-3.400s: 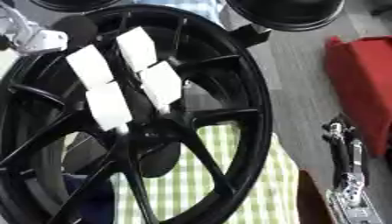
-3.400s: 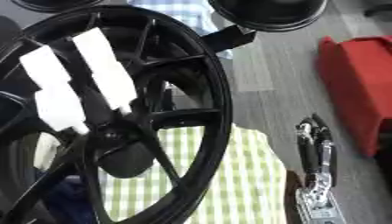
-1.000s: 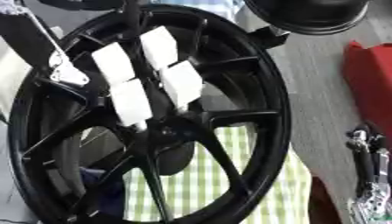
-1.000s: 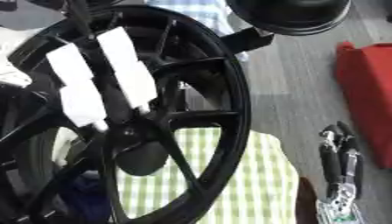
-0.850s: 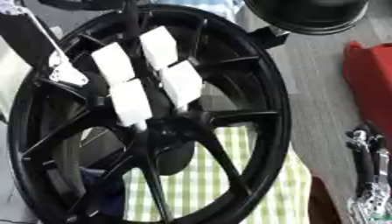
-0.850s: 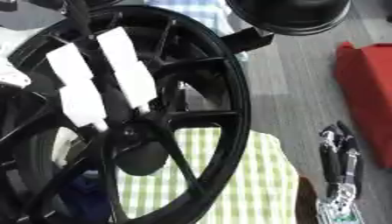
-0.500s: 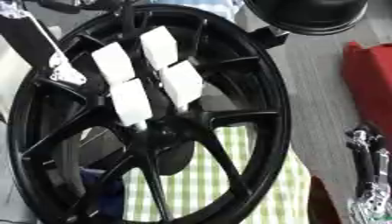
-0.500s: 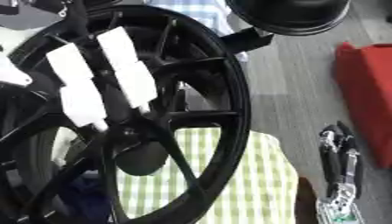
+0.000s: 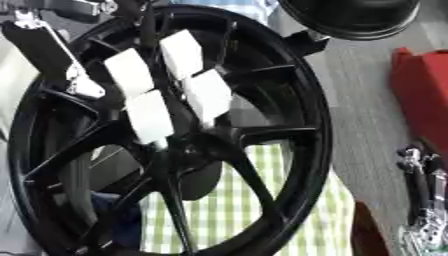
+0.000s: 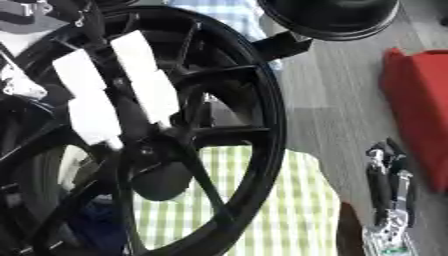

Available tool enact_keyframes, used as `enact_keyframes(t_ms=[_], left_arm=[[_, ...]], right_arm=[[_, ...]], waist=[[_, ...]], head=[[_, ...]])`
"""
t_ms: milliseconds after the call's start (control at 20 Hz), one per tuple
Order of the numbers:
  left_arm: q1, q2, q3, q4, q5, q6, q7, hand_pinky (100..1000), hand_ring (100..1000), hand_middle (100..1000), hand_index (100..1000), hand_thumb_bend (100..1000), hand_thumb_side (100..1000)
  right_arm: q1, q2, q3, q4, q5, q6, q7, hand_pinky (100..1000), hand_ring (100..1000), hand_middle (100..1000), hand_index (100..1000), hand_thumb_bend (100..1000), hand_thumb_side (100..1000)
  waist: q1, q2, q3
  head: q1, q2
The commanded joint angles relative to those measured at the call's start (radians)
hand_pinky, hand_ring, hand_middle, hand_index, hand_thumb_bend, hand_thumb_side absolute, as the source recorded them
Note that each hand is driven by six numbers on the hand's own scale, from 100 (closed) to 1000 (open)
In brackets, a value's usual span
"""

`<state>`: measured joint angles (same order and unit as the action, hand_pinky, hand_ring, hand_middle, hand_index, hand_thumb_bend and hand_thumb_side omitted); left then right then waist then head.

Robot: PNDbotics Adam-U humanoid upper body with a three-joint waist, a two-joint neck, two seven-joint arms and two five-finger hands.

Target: Pull the pin out of the wheel hub.

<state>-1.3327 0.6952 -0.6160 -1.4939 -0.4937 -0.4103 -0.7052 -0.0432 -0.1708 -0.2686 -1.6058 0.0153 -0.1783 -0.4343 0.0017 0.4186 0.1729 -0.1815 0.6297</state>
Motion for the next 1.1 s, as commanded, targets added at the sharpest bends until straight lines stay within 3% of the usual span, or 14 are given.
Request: enact_keyframes(t_ms=[50,700,1100], left_arm=[[-0.014,0.01,0.002,0.005,-0.002,-0.211,-0.202,832,797,737,791,467,453],[-0.005,0.007,-0.008,0.037,-0.008,-0.224,-0.202,791,735,630,694,375,415],[-0.003,0.006,0.002,0.023,0.04,-0.195,-0.202,753,657,506,574,219,370]], right_arm=[[-0.002,-0.009,0.002,-0.022,0.001,-0.001,-0.003,755,797,585,902,100,706],[-0.005,-0.012,0.003,-0.018,-0.005,-0.001,-0.011,754,796,584,902,100,711],[-0.004,-0.013,0.003,-0.018,-0.007,0.0,-0.015,754,795,583,902,100,714]], waist=[[-0.001,-0.021,-0.001],[0.0,-0.021,-0.003],[0.0,-0.022,-0.004]], head=[[0.004,-0.012],[0.008,-0.011],[0.009,-0.009]])
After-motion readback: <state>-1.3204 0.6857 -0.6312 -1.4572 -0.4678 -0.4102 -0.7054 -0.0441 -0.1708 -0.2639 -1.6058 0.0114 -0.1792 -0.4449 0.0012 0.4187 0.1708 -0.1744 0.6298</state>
